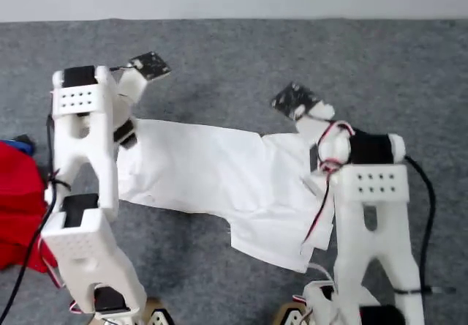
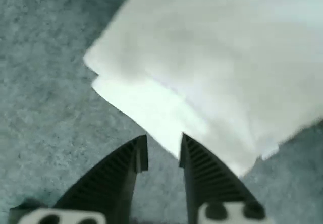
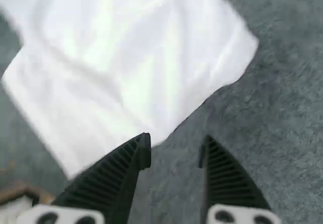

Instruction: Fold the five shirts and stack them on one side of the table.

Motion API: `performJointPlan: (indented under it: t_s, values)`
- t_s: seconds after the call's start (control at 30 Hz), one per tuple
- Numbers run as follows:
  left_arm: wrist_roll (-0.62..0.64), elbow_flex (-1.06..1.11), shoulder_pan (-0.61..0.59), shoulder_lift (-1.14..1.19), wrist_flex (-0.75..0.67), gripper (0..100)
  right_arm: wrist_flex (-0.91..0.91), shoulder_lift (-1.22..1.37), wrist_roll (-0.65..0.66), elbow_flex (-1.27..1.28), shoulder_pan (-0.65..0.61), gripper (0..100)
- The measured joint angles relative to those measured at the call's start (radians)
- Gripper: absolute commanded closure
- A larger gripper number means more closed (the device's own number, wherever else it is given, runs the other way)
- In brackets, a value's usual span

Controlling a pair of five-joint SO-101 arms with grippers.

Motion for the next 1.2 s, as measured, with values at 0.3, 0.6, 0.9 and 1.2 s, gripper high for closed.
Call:
performJointPlan:
  t_s: [0.3, 0.6, 0.9, 1.2]
  values:
    - [0.252, -0.005, 0.132, 0.153, -0.11, 99, -0.396, 0.279, -0.135, 0.0, -0.002, 98.8]
    - [0.328, -0.005, 0.132, 0.23, -0.247, 99, -0.568, 0.48, -0.138, -0.002, -0.002, 98.8]
    - [0.328, -0.005, 0.115, 0.238, -0.253, 99, -0.634, 0.6, -0.245, -0.153, -0.002, 98.8]
    - [0.328, -0.005, 0.115, 0.238, -0.253, 99, -0.594, 0.752, -0.31, -0.276, -0.029, 98.8]
